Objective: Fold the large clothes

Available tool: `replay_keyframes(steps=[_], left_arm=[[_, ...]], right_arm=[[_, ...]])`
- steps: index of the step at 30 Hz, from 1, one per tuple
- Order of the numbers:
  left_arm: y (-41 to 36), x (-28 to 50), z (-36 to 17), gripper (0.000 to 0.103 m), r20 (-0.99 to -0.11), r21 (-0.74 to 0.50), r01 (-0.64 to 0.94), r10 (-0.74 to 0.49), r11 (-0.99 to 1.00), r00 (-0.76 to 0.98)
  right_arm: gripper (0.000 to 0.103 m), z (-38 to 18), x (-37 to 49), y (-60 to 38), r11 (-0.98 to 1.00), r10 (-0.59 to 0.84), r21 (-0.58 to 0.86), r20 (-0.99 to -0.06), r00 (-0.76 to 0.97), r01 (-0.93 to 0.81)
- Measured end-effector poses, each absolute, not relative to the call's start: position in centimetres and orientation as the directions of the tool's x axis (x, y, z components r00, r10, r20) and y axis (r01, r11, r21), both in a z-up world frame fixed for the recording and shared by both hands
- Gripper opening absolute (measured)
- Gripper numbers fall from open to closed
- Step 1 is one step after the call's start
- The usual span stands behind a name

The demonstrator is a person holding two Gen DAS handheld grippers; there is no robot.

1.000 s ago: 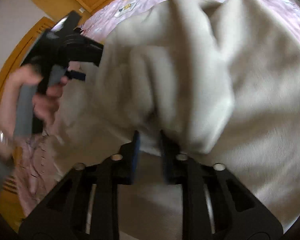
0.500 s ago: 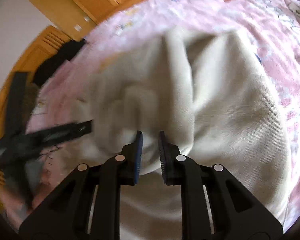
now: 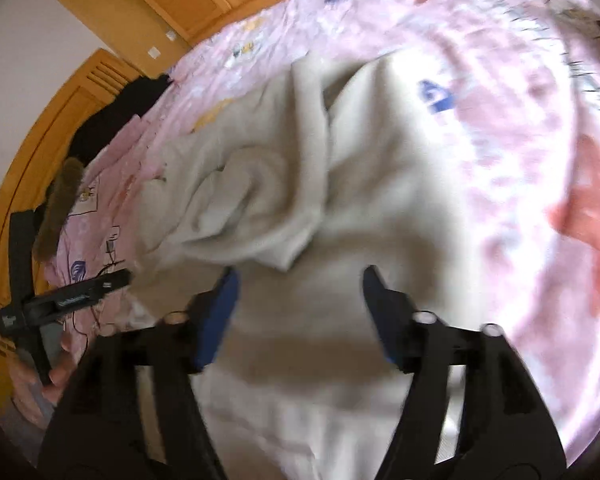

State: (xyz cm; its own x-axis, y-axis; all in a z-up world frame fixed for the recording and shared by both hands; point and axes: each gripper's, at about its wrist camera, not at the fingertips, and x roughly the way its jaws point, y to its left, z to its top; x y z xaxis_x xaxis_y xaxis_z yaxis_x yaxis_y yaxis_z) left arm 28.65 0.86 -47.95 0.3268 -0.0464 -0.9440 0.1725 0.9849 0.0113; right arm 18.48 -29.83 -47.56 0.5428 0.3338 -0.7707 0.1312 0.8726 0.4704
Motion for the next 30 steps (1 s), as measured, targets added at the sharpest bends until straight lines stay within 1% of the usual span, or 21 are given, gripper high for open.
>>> replay_keyframes(steps=[2,5,6,9,11,15,16,17,18,19,21,23,26,30], left_arm=[[3.3,27.0,-46.9,0.068,-0.942,0.024,0.18,-0.038,0.983,0.335],[8.2,24.7,-46.2,0.07,-0.947,0.04,0.149,-0.01,0.988,0.32],[9.4,24.5,-46.2,0.07,-0.949,0.047,0.135,0.002,0.99,0.316],[13.3,22.8,-46.6,0.072,-0.958,0.037,0.072,0.015,0.997,0.286],[15.2,21.1,-47.6,0.072,-0.969,0.016,0.043,0.004,0.999,0.248],[16.7,17.8,-50.1,0.073,-0.988,-0.055,0.052,-0.062,0.997,0.145],[16.9,16.8,-50.8,0.073,-0.992,-0.054,0.071,-0.062,0.996,0.113],[17.0,15.9,-51.3,0.073,-0.994,-0.035,0.1,-0.045,0.994,0.095],[17.2,15.0,-51.6,0.074,-0.996,-0.016,0.125,-0.026,0.992,0.082],[17.5,14.1,-52.0,0.077,-0.998,0.001,0.145,-0.008,0.989,0.067],[18.4,12.6,-53.1,0.078,-1.0,0.01,0.168,0.006,0.986,0.021],[19.0,11.6,-54.0,0.078,-1.0,0.004,0.176,0.007,0.984,-0.015],[19.7,10.5,-54.9,0.078,-0.998,-0.04,0.174,-0.031,0.984,-0.054],[19.8,10.0,-55.5,0.08,-0.995,-0.085,0.19,-0.073,0.978,-0.068]], right_arm=[[0.066,-47.4,15.4,-31.1,0.871,0.323,0.467,-0.781,0.535,0.156],[0.07,-47.9,11.1,-33.3,0.845,0.312,0.482,-0.796,0.518,0.231],[0.07,-48.1,10.2,-33.7,0.838,0.312,0.487,-0.798,0.516,0.247],[0.07,-48.8,7.6,-36.0,0.801,0.325,0.518,-0.798,0.508,0.301],[0.07,-49.5,6.1,-37.6,0.756,0.378,0.571,-0.78,0.499,0.321],[0.072,-50.6,3.5,-40.0,0.718,0.488,0.625,-0.767,0.417,0.307],[0.074,-50.7,3.0,-40.4,0.725,0.5,0.621,-0.772,0.392,0.298],[0.08,-51.0,2.4,-40.7,0.732,0.513,0.617,-0.778,0.362,0.29],[0.082,-51.3,1.9,-41.0,0.737,0.523,0.612,-0.786,0.33,0.287],[0.082,-51.8,1.2,-41.4,0.745,0.535,0.603,-0.796,0.284,0.286],[0.082,-52.7,0.6,-41.4,0.757,0.539,0.584,-0.812,0.224,0.293],[0.082,-53.6,-0.6,-41.5,0.737,0.566,0.597,-0.801,0.192,0.317],[0.082,-54.3,-2.1,-41.0,0.703,0.603,0.618,-0.78,0.165,0.353],[0.086,-54.5,-3.5,-39.9,0.707,0.626,0.63,-0.769,0.13,0.32]])
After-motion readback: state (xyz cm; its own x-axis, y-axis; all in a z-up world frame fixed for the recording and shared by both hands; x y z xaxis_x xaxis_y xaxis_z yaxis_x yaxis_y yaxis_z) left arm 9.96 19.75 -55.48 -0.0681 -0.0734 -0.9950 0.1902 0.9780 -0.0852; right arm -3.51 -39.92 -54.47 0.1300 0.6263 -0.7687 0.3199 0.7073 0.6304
